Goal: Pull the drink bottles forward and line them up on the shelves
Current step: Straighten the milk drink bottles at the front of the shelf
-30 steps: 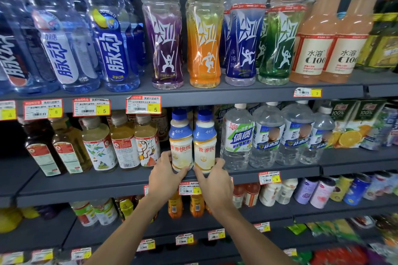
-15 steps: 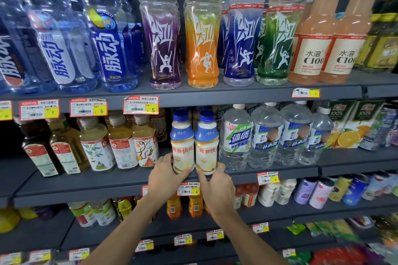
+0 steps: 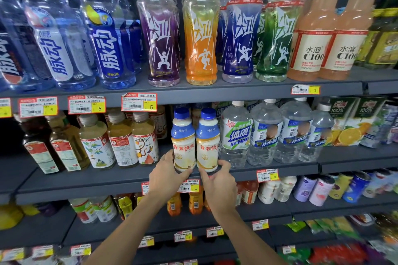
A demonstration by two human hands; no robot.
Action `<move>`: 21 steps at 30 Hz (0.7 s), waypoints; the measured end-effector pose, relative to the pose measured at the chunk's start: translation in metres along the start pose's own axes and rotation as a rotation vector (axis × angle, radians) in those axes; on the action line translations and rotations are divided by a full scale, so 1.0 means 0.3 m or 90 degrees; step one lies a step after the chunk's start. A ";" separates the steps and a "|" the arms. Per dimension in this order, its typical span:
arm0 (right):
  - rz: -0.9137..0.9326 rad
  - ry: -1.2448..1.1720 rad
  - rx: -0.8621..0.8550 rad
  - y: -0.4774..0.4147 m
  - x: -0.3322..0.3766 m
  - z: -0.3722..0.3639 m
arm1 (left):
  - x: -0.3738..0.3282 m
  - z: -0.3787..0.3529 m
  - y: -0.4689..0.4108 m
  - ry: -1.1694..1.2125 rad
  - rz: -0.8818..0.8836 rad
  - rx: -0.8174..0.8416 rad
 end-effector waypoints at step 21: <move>0.053 0.102 -0.004 -0.010 0.009 0.001 | 0.030 -0.016 -0.010 0.024 0.031 0.052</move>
Point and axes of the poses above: each hand's wrist, its own y-axis away from the middle knuckle, its own z-axis out of the back of the hand, x = y × z, the point moved 7 cm from there along -y, towards the middle knuckle, and after that the axes turned 15 degrees about -z, right-handed, at the moved point
